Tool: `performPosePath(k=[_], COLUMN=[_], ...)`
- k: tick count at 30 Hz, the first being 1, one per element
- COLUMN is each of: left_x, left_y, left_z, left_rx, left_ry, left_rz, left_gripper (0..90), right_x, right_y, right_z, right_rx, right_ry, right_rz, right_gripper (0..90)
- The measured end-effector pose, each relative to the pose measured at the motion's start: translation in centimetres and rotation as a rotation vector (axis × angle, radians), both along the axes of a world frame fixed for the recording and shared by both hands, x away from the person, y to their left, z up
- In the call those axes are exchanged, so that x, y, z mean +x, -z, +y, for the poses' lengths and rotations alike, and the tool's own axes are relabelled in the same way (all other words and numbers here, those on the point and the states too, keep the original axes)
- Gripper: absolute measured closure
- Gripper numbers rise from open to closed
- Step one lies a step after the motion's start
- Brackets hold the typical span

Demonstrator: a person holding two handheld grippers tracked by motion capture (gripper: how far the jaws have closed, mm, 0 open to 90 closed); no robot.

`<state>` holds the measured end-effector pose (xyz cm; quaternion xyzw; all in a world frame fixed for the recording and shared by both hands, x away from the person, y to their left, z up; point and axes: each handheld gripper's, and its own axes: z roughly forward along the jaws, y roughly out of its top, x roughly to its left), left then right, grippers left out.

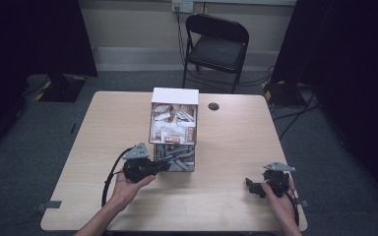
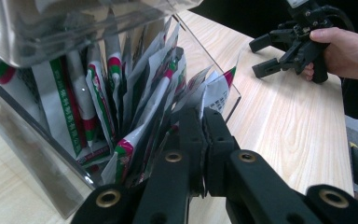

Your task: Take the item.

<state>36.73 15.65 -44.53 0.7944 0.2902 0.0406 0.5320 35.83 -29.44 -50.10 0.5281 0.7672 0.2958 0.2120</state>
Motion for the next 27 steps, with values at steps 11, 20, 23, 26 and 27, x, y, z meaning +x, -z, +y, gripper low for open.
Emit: performPosePath(k=[11,20,23,26,27], left_x=[-0.2,-0.5,-0.5,-0.5,-0.6], left_y=[-0.6,-1.0,-1.0,-1.2,-1.3], left_z=[0.4,0.6,0.9,1.0,0.9], left_rx=[-0.027,-0.043,-0.044,-0.042,-0.046], left_ry=[0.008,0.010,0.003,0.009,0.011], left_rz=[-0.006,-0.011,-0.009,-0.013,-0.013], left_gripper=[88.6,88.7,88.7,88.7,88.7], right_x=[0.0,0.0,0.0,0.0,0.0], right_y=[0.0,0.0,0.0,0.0,0.0], right_z=[0.0,0.0,0.0,0.0,0.0], right_rx=[0.001,0.001,0.001,0.001,0.001], right_ry=[-0.002,-0.002,-0.002,-0.002,-0.002], right_rz=[0.000,0.001,0.001,0.001,0.001], right_gripper=[0.0,0.0,0.0,0.0,0.0])
